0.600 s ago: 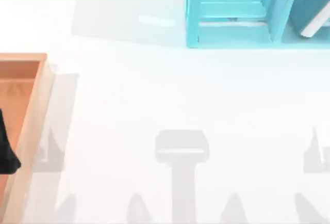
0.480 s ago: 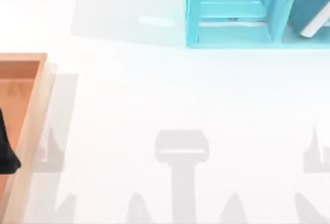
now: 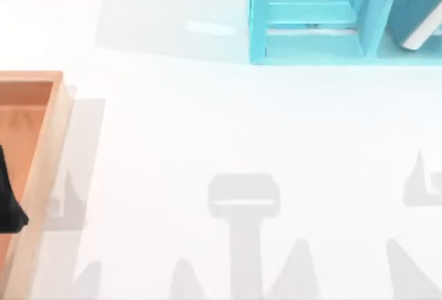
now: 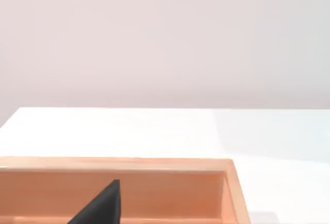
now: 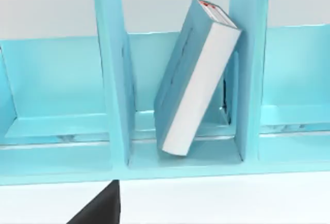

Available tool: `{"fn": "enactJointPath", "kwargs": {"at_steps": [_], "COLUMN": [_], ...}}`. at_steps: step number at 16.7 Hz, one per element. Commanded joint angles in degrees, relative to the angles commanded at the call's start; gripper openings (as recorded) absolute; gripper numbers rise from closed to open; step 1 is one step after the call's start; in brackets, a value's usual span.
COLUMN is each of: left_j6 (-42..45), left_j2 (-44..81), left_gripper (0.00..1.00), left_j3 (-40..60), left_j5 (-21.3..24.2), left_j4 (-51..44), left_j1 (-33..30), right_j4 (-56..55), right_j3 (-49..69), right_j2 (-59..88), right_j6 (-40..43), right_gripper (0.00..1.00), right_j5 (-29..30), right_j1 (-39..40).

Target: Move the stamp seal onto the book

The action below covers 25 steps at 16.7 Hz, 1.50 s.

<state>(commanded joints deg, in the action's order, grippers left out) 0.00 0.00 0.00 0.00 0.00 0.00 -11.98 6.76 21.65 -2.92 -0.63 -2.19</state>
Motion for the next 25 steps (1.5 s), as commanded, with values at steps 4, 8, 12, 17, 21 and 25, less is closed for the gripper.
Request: {"fn": "enactJointPath", "kwargs": {"at_steps": [4,8,12,17,21,25], "left_j6": [0.0,0.0,0.0,0.0,0.0,0.0], "left_j2": [0.0,0.0,0.0,0.0,0.0,0.0], "left_gripper": [1.00,1.00,1.00,1.00,1.00,1.00], "left_j3": [0.0,0.0,0.0,0.0,0.0,0.0], "left_j5": [0.0,0.0,0.0,0.0,0.0,0.0], "left_j4": [0.0,0.0,0.0,0.0,0.0,0.0], "left_j1": [0.0,0.0,0.0,0.0,0.0,0.0], "right_j4": [-13.3,-28.1,-42.1,-54.3,-57.3,-57.2], "right_j3": [8.6,18.5,28.0,36.4,38.4,38.1], "right_j2": [23.9,51.7,76.7,95.1,99.3,99.1], "right_j6": [-2.4,-6.4,-11.7,-17.7,-19.6,-19.5], "right_gripper": [1.00,1.00,1.00,1.00,1.00,1.00], "right_j5": [-1.5,-3.3,-5.1,-6.9,-7.3,-7.3], "right_j1": [-1.0,-1.9,-2.6,-3.4,-3.6,-3.3]}}
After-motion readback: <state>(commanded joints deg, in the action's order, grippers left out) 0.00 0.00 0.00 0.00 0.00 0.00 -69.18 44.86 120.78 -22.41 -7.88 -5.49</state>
